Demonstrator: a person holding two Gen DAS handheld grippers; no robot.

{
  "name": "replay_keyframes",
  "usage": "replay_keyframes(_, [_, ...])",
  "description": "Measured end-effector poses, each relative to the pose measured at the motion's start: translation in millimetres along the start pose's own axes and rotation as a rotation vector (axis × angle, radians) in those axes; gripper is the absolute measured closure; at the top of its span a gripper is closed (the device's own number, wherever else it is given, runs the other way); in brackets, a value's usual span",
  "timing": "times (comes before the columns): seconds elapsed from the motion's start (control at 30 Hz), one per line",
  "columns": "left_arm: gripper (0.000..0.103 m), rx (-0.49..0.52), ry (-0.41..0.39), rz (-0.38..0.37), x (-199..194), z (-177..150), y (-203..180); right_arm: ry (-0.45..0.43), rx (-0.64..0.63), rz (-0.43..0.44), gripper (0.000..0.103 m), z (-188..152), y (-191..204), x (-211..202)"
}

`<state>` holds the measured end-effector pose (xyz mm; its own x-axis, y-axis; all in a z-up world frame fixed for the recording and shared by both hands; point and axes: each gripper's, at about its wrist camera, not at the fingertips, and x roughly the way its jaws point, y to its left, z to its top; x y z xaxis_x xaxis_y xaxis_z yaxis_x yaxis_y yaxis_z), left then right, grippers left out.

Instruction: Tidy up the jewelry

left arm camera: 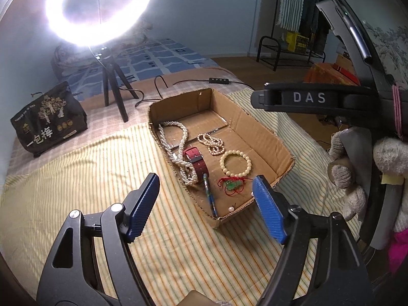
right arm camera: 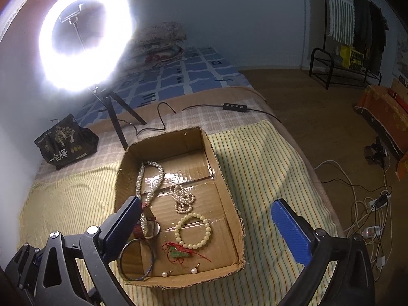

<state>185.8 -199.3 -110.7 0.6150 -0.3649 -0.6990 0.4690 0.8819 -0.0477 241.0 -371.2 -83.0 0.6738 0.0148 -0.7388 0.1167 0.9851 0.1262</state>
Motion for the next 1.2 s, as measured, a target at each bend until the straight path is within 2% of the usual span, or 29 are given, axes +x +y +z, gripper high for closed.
replay_keyframes(0.4, [0.025, -0.006, -0.033, 0.035, -38.3, 2.3, 6.8, -0.096, -0.061, -0.015, 0.0, -7.3, 15.6, -46.9])
replay_keyframes(1.0, [0.024, -0.007, -0.155, 0.095, -110.4, -4.8, 21.5, -0.282, -0.133, -0.019, 0.0, -31.8, 46.5, -128.0])
replay_keyframes(1.07, [0.018, -0.018, -0.169, 0.098, -117.5, -6.4, 23.3, -0.308, -0.137, -0.03, 0.0, -37.9, 48.3, -134.9])
replay_keyframes(1.13, [0.006, -0.02, -0.196, 0.104, -123.4, -7.3, 24.5, -0.324, -0.14, -0.036, 0.0, -43.1, 48.6, -140.3])
replay_keyframes(1.2, [0.004, -0.007, -0.23, 0.128, -130.8, -10.2, 23.3, -0.338, -0.141, -0.044, 0.0, -47.4, 49.1, -145.7])
